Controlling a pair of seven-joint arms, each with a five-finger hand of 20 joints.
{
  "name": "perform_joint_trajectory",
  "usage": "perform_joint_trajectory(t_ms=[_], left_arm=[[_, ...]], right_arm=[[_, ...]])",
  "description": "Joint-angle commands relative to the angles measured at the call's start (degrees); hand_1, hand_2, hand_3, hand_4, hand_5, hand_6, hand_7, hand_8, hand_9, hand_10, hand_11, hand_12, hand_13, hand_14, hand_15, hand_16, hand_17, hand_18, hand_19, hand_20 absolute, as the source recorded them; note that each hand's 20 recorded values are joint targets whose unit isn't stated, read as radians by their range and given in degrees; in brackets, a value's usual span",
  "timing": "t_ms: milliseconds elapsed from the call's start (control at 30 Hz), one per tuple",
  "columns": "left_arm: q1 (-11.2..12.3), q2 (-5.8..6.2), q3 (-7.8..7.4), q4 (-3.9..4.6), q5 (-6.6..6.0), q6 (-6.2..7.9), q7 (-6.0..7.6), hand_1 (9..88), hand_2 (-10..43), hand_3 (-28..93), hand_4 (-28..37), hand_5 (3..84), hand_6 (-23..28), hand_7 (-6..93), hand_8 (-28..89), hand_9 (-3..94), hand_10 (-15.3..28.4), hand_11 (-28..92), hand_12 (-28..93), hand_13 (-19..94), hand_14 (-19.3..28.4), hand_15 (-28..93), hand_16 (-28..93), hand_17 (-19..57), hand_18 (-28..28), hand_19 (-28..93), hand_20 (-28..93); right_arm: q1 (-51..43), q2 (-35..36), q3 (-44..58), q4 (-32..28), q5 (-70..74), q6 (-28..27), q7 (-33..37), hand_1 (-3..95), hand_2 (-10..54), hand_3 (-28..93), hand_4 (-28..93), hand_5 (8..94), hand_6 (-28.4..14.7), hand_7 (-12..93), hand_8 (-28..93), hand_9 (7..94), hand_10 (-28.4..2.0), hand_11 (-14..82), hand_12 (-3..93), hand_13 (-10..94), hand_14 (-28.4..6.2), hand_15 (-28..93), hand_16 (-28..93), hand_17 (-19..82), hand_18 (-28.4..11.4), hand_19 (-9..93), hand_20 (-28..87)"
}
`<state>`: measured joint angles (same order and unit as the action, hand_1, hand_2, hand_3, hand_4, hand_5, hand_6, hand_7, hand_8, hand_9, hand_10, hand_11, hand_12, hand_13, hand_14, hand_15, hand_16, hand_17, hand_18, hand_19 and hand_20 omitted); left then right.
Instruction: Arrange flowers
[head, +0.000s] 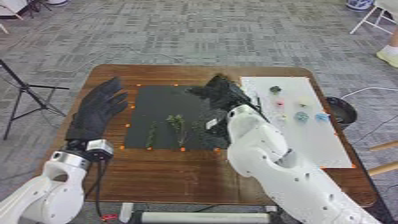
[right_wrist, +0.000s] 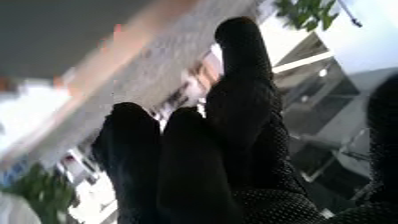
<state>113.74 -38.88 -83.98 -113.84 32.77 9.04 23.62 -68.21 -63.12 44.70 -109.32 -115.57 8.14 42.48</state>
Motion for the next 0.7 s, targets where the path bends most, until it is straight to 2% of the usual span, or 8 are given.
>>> perform_joint_trajectory(t_ms=[33,133,200,300,333,433,700], left_arm=[[2.69,-1.15,-1.35,-1.36,-0.14,1.29,1.52,29.8,-8.6,68,-23.8,25.7,2.2,22.9,-11,17.7,10.3,22,19,16,13.9,24,3,-7.3,17.3,38,9],[3.54,-0.96,-2.12,-1.72,-0.25,1.42,1.82,29.6,-8.4,67,-23.7,25.7,2.2,22.7,-11,17.7,10.4,22,19,16,14.1,24,3,-7.5,17.4,38,9],[3.80,-0.66,-2.66,-1.88,-0.30,1.73,2.51,29.6,-8.4,67,-23.6,25.8,2.3,22.4,-11,17.7,10.5,22,19,16,14.2,24,3,-7.5,17.4,38,10],[3.79,-0.55,-3.10,-1.93,-0.41,2.38,3.10,29.6,-8.4,67,-23.4,25.9,2.4,22.0,-11,17.7,10.6,22,19,16,14.3,24,3,-7.5,17.4,38,10],[3.95,-0.63,-3.38,-1.99,-0.40,2.31,3.22,29.6,-8.4,67,-23.4,25.9,2.4,21.9,-11,17.7,10.6,22,19,16,14.2,25,3,-7.5,17.5,38,10],[4.64,-0.86,-3.99,-2.20,-0.46,2.74,3.57,29.4,-8.3,67,-23.2,25.9,2.4,21.7,-10,17.6,10.6,22,19,16,14.2,25,3,-7.5,17.4,38,10],[4.83,-0.91,-4.11,-2.27,-0.57,2.86,3.92,29.4,-8.2,67,-23.0,26.1,2.5,21.0,-10,17.6,10.6,22,19,16,14.3,25,3,-7.5,17.4,38,9]], right_arm=[[4.76,10.37,-2.21,5.06,-10.68,-5.53,0.29,25.0,-9.5,66,-28,65.9,-4.8,25,-6,72.2,-12.9,55.5,42.5,73,-8.3,81,36,44,-21.3,93,64],[5.90,13.53,-3.80,6.57,-11.49,-8.41,0.45,33.0,-9.5,55,-28,62.9,-5.2,27,-6,68.5,-14.0,56.1,43.5,70,-9.0,82,35,41,-21.7,93,60],[7.07,15.34,-5.47,7.42,-11.68,-10.93,0.89,42.2,-9.5,39,-28,60.6,-5.7,29,-6,65.4,-14.6,56.6,44.6,69,-9.4,82,35,39,-21.9,93,59],[8.08,17.49,-7.34,8.27,-12.21,-15.18,1.73,46.9,-9.5,24,-24,56.8,-6.6,33,-7,60.0,-15.5,57.9,46.6,66,-10.4,80,35,37,-21.9,93,57],[8.72,18.48,-8.54,8.49,-11.46,-14.38,2.02,47.2,-9.5,21,-23,55.7,-7.0,33,-7,58.8,-15.6,58.0,46.8,65,-10.6,80,35,37,-21.9,93,56],[9.25,19.83,-9.65,9.02,-11.33,-15.21,2.15,46.2,-9.5,22,-22,55.6,-7.3,33,-8,58.7,-16.0,57.8,46.3,65,-10.7,79,35,37,-21.9,93,55],[9.83,21.72,-11.45,11.53,-10.38,-16.41,2.52,42.4,-9.5,31,-27,58.0,-7.4,32,-8,61.1,-15.8,57.4,45.5,66,-10.4,79,35,37,-21.9,93,55]])
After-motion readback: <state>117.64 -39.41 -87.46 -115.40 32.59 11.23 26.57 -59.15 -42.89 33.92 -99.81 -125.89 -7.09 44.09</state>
